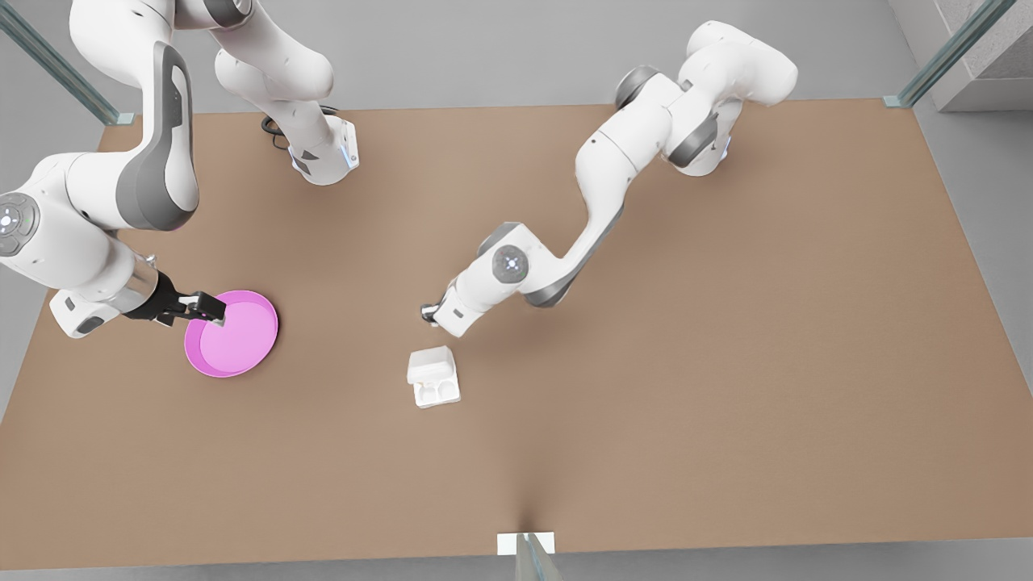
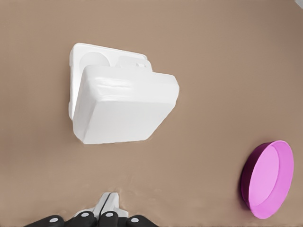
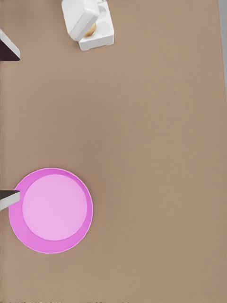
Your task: Pack egg into the box and close the box lid
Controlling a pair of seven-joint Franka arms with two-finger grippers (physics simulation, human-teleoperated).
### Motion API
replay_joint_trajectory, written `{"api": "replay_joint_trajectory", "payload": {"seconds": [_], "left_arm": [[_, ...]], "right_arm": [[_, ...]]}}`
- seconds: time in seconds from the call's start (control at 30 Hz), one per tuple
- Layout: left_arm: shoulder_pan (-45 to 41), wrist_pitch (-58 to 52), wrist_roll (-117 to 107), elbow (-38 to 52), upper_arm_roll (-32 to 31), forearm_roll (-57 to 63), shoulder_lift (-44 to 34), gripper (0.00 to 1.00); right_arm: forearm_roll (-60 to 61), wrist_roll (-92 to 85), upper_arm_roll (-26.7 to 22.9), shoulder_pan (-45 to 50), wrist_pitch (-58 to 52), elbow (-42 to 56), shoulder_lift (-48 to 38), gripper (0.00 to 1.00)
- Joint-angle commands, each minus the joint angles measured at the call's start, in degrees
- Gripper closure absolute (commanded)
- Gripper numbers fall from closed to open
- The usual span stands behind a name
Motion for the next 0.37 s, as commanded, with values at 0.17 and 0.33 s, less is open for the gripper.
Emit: {"api": "replay_joint_trajectory", "payload": {"seconds": [0.17, 0.33], "left_arm": [[23.4, -29.5, 35.0, -8.0, 5.1, 20.0, -22.4, 0.00], [23.4, -16.5, 40.9, -28.7, 12.9, 14.1, -38.3, 0.00]], "right_arm": [[0.0, 0.0, 0.0, 0.0, 0.0, 0.0, 0.0, 0.00], [-0.2, -0.4, -0.1, 0.0, -0.2, 0.4, 0.1, 0.00]]}}
